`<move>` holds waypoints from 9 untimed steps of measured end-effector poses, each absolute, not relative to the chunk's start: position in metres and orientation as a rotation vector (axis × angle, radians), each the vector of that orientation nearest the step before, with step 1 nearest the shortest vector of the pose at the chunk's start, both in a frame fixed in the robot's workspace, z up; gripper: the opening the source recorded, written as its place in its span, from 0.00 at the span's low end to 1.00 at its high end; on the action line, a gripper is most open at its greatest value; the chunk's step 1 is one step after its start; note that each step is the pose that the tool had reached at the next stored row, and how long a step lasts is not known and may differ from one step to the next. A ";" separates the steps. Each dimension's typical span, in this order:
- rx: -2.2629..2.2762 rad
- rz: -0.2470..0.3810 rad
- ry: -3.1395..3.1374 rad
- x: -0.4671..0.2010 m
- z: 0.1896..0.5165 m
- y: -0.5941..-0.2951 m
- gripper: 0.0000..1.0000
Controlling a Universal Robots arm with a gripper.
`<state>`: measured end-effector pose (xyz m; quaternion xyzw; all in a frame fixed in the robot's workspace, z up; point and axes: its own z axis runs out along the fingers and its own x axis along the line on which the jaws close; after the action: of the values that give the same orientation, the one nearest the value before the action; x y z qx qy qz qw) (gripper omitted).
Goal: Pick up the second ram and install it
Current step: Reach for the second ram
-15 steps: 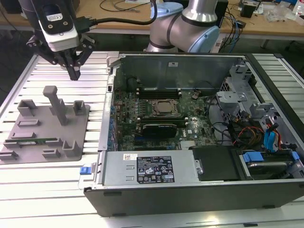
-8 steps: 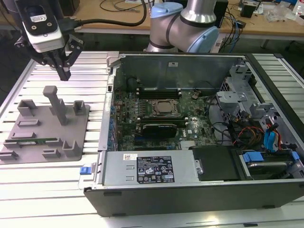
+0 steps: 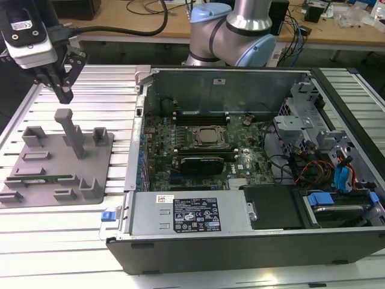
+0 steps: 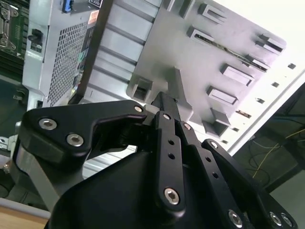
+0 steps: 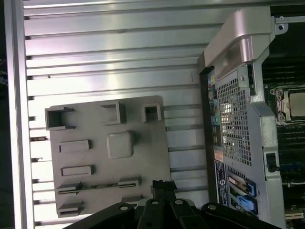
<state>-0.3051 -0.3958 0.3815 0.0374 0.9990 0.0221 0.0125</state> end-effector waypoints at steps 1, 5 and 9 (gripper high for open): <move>0.117 0.069 3.114 -0.308 0.381 -0.396 0.08; 0.117 0.069 3.114 -0.320 0.377 -0.396 0.08; 0.117 0.069 3.114 -0.331 0.373 -0.396 0.08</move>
<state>-0.3312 -0.3958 0.3726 0.0374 0.9990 0.0221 0.0125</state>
